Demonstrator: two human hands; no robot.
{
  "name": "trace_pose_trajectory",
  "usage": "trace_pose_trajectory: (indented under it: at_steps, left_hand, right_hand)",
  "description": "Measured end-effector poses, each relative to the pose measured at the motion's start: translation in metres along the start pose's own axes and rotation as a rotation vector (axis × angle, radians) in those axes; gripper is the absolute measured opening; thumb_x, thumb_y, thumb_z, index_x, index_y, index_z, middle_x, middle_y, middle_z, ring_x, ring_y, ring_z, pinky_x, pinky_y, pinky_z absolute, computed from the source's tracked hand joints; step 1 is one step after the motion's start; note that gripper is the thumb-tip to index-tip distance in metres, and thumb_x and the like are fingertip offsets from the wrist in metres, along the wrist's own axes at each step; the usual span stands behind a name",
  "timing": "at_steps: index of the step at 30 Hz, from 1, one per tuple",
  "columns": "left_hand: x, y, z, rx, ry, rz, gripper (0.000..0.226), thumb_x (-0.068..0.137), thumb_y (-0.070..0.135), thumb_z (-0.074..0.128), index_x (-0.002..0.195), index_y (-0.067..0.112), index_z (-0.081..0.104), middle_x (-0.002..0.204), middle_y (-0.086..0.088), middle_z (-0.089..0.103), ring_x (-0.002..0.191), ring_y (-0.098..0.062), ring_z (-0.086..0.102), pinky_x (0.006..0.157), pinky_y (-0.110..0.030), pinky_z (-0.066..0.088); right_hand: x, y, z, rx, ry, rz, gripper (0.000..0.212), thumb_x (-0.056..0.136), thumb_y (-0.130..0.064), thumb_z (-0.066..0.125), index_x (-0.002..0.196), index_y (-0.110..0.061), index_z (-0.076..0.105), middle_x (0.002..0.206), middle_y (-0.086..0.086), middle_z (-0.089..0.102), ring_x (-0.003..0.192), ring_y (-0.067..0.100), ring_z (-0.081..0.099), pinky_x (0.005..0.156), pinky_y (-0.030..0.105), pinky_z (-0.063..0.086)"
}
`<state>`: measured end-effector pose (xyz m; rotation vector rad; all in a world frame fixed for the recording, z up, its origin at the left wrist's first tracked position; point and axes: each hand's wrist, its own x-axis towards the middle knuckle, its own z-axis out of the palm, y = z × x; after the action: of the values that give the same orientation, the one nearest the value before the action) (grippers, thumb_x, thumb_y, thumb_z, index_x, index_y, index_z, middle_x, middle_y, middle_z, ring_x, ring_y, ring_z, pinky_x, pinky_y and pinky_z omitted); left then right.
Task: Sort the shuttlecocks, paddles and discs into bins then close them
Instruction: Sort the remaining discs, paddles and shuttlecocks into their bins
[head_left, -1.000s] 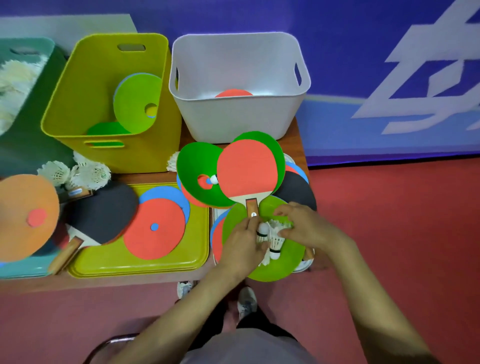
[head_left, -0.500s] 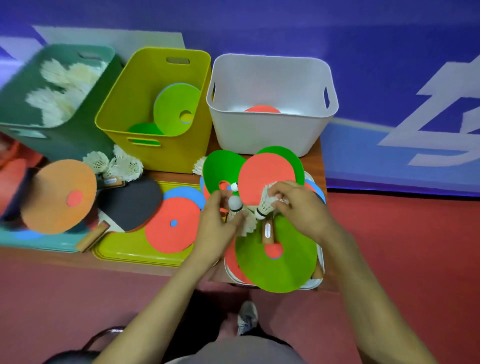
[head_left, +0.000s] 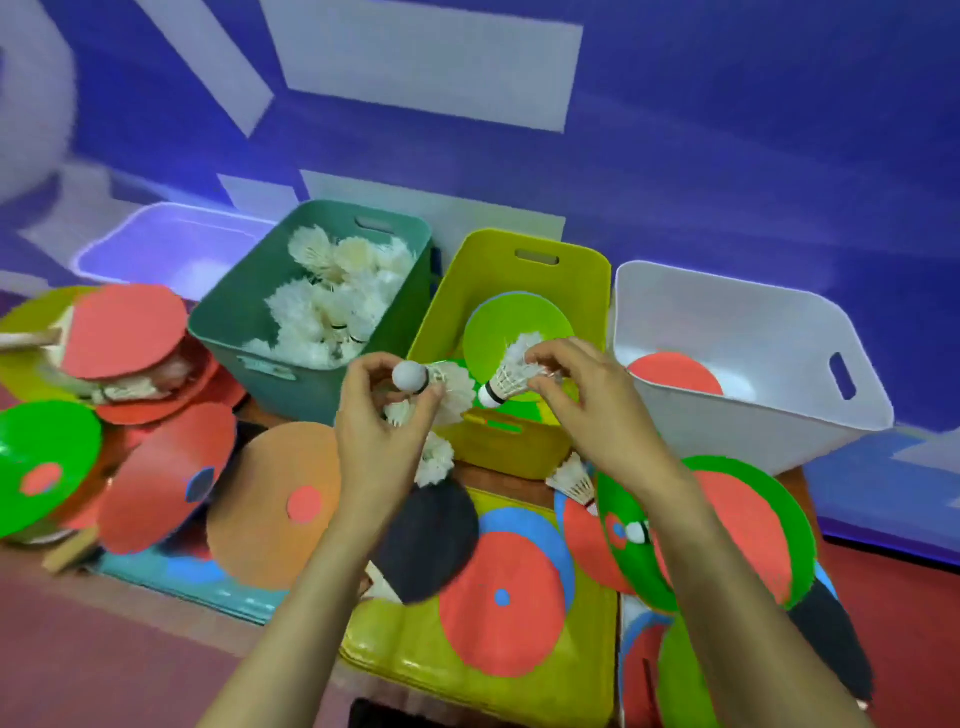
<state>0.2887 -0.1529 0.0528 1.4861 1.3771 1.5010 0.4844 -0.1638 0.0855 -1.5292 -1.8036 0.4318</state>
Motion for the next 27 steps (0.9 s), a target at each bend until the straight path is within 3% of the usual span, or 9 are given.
trace_pose_trajectory:
  at_steps: [3,6,9,12,16,21,24,27]
  left_hand:
    - [0.069,-0.016,-0.031,0.023,0.050,0.017,0.031,0.079,0.012,0.073,0.094,0.024,0.049,0.096,0.003,0.058,0.085,-0.005,0.055,0.076,-0.017,0.044]
    - [0.137,-0.042,-0.055,0.084,0.052,0.000,0.030,0.079,0.013,0.072,0.096,0.021,0.049,0.098,0.000,0.058,0.086,-0.014,0.056,0.078,-0.024,0.047]
    - [0.197,-0.075,-0.068,0.237,-0.003,0.040,0.031,0.078,0.010,0.068,0.102,0.015,0.049,0.102,-0.002,0.055,0.090,-0.016,0.052,0.080,-0.031,0.046]
    - [0.242,-0.103,-0.072,0.411,-0.104,0.042,0.034,0.082,0.005,0.061,0.113,0.009,0.049,0.110,-0.006,0.046,0.090,-0.014,0.046,0.078,-0.020,0.035]
    - [0.287,-0.131,-0.070,0.574,-0.219,-0.067,0.032,0.087,0.007,0.053,0.119,0.008,0.047,0.116,-0.010,0.039,0.089,-0.027,0.053,0.080,-0.033,0.043]
    - [0.320,-0.152,-0.067,0.768,-0.401,-0.087,0.023,0.092,0.016,0.051,0.113,0.007,0.048,0.118,-0.014,0.044,0.093,-0.032,0.055,0.081,-0.038,0.044]
    - [0.329,-0.158,-0.065,0.910,-0.600,-0.158,0.034,0.094,0.019,0.048,0.125,0.005,0.042,0.127,-0.016,0.041,0.107,-0.036,0.053,0.091,-0.040,0.044]
    - [0.338,-0.161,-0.064,0.970,-0.695,-0.181,0.038,0.090,0.013,0.051,0.126,0.011,0.041,0.126,-0.015,0.043,0.106,-0.034,0.054,0.090,-0.039,0.045]
  right_hand:
    - [0.062,-0.022,0.042,0.009,0.014,-0.020,0.015,0.087,-0.005,0.061,0.101,-0.011,0.064,0.094,0.000,0.058,0.082,0.000,0.048,0.076,0.002,0.035]
    - [0.124,-0.039,0.082,-0.012,0.002,0.005,0.016,0.089,-0.009,0.059,0.103,-0.014,0.064,0.098,0.002,0.060,0.087,0.010,0.053,0.078,0.021,0.040]
    - [0.180,-0.045,0.120,-0.053,0.016,0.041,0.018,0.088,-0.009,0.058,0.105,-0.014,0.063,0.102,0.004,0.060,0.094,0.019,0.056,0.080,0.028,0.039]
    - [0.227,-0.042,0.151,-0.153,0.017,0.094,0.020,0.089,-0.009,0.055,0.108,-0.014,0.061,0.108,0.006,0.060,0.102,0.024,0.055,0.082,0.032,0.039]
    - [0.269,-0.030,0.185,-0.224,0.010,0.178,0.022,0.089,-0.008,0.052,0.109,-0.012,0.060,0.112,0.009,0.059,0.107,0.029,0.054,0.089,0.038,0.043]
    - [0.303,-0.018,0.211,-0.293,-0.019,0.245,0.024,0.092,-0.012,0.049,0.115,-0.013,0.055,0.116,0.007,0.057,0.108,0.028,0.052,0.088,0.038,0.043]
    - [0.316,-0.017,0.226,-0.319,-0.060,0.211,0.024,0.094,-0.013,0.047,0.117,-0.013,0.054,0.117,0.005,0.056,0.108,0.026,0.052,0.085,0.036,0.042]
    - [0.323,-0.015,0.240,-0.401,-0.134,0.227,0.029,0.092,-0.007,0.045,0.118,-0.014,0.054,0.119,0.006,0.057,0.105,0.028,0.055,0.085,0.038,0.046]
